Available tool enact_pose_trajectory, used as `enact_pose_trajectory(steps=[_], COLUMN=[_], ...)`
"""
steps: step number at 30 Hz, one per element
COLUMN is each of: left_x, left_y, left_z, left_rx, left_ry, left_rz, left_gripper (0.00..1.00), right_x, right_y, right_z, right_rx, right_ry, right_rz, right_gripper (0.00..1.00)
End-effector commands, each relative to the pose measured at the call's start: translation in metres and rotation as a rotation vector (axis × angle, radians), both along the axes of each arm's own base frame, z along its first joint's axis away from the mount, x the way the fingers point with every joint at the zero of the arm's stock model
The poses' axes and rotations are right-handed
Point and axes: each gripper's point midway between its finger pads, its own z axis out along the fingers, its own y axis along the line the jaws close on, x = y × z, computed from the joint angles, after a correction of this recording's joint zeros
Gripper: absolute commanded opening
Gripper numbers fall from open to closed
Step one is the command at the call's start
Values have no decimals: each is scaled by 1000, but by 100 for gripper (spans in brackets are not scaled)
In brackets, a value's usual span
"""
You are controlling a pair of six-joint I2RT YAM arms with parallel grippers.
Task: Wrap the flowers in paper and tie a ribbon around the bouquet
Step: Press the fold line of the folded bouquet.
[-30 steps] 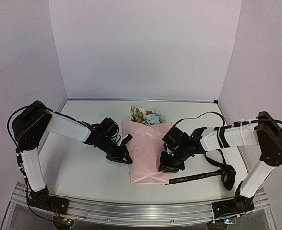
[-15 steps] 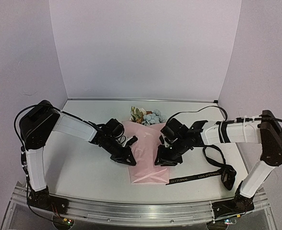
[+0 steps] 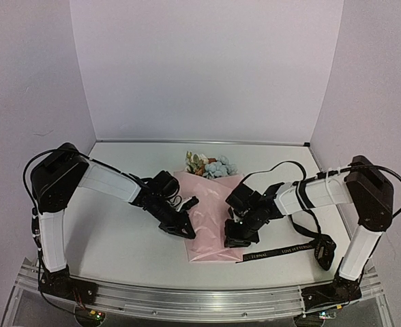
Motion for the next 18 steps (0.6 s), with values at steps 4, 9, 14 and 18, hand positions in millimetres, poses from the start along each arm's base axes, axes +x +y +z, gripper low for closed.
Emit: enact_pose_trajectory(steps=[4, 9, 14, 18], left_x=[-7, 2, 25, 40], left_y=[0, 6, 13, 16], left_z=[18, 5, 1, -5], left_rx=[-44, -16, -9, -14], left_ry=[-8, 13, 19, 38], left_rz=[4, 56, 137, 169], left_gripper=[14, 13, 14, 15], right_x=[-2, -2, -4, -6], right_y=[-23, -21, -20, -22], right_z=[-17, -19, -20, -21], right_rx=[-71, -68, -65, -65], right_ry=[-13, -5, 4, 7], right_rz=[-57, -62, -61, -57], right_gripper=[14, 14, 13, 13])
